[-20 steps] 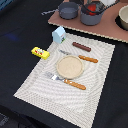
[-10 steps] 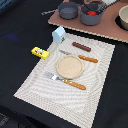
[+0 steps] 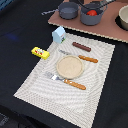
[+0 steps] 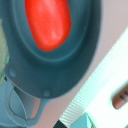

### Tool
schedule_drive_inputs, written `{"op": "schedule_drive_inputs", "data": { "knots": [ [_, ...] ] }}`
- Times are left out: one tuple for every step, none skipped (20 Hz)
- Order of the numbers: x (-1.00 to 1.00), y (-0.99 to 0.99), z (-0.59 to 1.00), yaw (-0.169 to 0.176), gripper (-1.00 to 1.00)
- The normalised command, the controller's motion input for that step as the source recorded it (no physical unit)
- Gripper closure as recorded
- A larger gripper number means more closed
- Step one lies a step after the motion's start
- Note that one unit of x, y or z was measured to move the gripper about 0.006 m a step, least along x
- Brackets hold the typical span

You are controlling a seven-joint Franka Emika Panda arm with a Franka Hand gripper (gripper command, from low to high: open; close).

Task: Interact with the objects in diverse but meaningful ways.

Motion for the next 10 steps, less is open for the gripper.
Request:
{"op": "schedule_drive_inputs", "data": {
  "knots": [
    [0.47,-0.56,0.43,-0.11,-1.0],
    [0.43,-0.63,0.34,-0.074,-1.0],
    [0.41,-0.69,0.26,-0.049,-1.0],
    [0.39,-0.71,0.19,-0.046,-1.0],
    [0.38,-0.72,0.18,-0.046,-1.0],
    [0.36,-0.73,0.17,-0.042,-1.0],
    [0.36,-0.73,0.17,-0.038,-1.0],
    [0.36,-0.75,0.17,-0.032,-1.0],
    [0.37,-0.76,0.17,-0.026,-1.0],
    [0.39,-0.77,0.14,-0.024,-1.0]
  ]
}}
